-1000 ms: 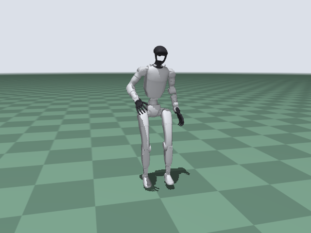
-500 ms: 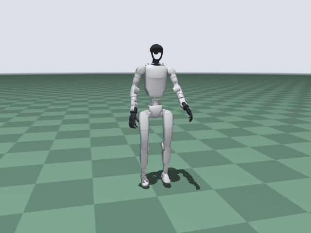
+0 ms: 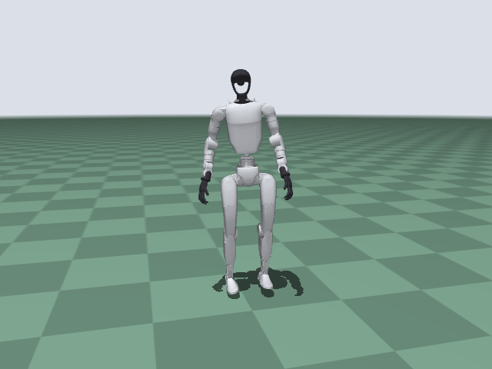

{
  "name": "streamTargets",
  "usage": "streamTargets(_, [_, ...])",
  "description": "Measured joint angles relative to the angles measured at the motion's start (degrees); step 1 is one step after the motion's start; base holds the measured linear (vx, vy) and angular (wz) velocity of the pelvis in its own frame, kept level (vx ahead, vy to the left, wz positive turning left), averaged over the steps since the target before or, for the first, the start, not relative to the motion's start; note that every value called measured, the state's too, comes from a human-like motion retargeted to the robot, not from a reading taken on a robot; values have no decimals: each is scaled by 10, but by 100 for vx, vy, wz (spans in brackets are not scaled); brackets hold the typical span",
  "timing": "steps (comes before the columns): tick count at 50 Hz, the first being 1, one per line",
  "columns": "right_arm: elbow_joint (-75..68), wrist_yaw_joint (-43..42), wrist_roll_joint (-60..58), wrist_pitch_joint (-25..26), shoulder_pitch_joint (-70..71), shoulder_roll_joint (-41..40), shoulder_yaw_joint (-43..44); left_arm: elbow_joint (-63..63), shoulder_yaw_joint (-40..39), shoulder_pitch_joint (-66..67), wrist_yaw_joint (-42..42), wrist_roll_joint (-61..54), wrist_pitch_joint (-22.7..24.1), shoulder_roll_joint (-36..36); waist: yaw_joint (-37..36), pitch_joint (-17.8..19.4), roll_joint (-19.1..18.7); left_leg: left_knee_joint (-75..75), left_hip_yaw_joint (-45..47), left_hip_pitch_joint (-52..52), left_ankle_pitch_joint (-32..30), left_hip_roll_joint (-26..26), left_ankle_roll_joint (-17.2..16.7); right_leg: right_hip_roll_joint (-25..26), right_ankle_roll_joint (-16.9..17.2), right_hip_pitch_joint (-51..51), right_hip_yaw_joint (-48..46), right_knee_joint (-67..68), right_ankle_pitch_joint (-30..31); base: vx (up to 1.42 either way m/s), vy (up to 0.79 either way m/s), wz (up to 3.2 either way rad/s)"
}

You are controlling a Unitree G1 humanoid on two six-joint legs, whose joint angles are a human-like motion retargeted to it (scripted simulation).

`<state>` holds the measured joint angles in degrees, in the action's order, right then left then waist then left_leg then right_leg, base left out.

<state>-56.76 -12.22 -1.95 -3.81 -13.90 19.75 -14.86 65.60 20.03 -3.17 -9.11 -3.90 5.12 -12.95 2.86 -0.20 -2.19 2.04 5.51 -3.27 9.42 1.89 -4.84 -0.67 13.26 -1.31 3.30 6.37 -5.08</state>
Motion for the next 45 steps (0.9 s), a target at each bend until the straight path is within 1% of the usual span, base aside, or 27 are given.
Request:
streamTargets(5, [38,11,5,-6,-19,8,5,22,5,-14,12,30,-4,-6,3,1,-4,-1,-1,-1,0,2,2,-2,2,-2,-1,-2,-1,0,0,0])
streamTargets(12, [94,26,9,-16,-48,26,11,-9,11,-34,32,11,6,-19,8,12,-12,0,-9,-2,3,5,3,-5,-1,-4,-8,3,-4,0,0,0])
streamTargets(15, [96,31,18,-15,-55,28,16,-19,18,-47,44,3,7,-25,11,15,-12,1,-11,-2,4,6,3,-6,-2,-3,-11,7,-6,0,0,0])
streamTargets(20, [83,22,25,-13,-57,25,23,-19,20,-73,30,4,4,-30,15,20,-13,0,-5,-3,7,4,4,-4,-6,2,-7,14,-9,0,0,-4])
streamTargets(30, [83,37,36,-9,-65,14,25,-19,-7,-94,23,-3,-2,-57,31,29,-6,-2,37,-7,15,-4,5,8,-12,19,33,25,-9,3,1,-39])
streamTargets(39, [68,41,34,-4,-76,-2,24,-15,-52,-93,10,-55,-2,-80,53,53,7,-8,82,-11,20,-11,8,22,-11,41,76,38,-7,2,1,-46])
streamTargets(45, [21,28,34,-3,-75,-18,23,-14,-63,-87,-15,-91,13,-87,69,81,23,-10,99,-5,20,-14,4,28,-15,56,93,45,-5,-1,2,-28])
